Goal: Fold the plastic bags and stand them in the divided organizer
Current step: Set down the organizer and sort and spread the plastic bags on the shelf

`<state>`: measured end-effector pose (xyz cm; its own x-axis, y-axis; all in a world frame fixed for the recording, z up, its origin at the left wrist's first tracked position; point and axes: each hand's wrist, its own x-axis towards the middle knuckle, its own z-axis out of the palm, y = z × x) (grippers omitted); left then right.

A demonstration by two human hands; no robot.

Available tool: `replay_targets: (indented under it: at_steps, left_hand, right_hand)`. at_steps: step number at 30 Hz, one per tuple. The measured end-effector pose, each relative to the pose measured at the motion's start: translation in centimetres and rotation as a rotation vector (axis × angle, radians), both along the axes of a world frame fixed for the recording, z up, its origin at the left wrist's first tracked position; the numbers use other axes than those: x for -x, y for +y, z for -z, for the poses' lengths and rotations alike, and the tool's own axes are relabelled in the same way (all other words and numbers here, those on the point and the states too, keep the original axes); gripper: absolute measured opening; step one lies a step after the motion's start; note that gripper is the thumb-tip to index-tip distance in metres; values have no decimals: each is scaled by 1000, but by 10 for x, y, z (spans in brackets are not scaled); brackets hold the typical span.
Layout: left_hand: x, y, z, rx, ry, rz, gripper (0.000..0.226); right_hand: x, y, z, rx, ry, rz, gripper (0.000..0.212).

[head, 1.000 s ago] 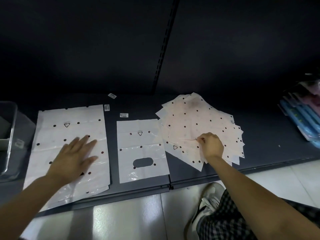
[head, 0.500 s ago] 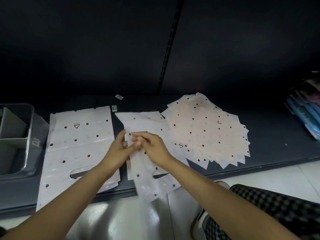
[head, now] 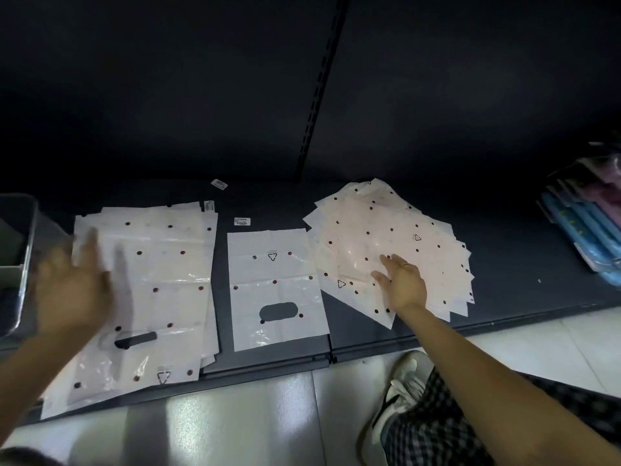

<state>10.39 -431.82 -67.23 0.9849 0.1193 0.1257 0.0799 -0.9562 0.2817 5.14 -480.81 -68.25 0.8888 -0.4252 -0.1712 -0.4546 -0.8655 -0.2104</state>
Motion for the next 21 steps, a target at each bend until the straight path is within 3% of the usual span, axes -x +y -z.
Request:
replay_targets:
  at_steps: [3,6,12,14,17,21]
  left_hand:
    - [13,-26,9,-96,130,404,54]
    - [23,-41,23,-33,376,413,60]
    - [28,-75,10,173,273,486,56]
    - [31,-97,2,228,280,556,55]
    - [39,-111,5,40,341,575,57]
    - [45,-95,17,-150,470,520,62]
  right_hand:
    - [-4,7,-6,63,-89,28,35]
    - [-6,16,-13,82,-141,14,36]
    - [-20,63,-23,-27,-329,-97,25]
    - [-27,80,-18,-21,-255,-169,30]
    - [-27,82,-8,35,9,-130,64]
    - [-15,67,0,69,-54,-126,40]
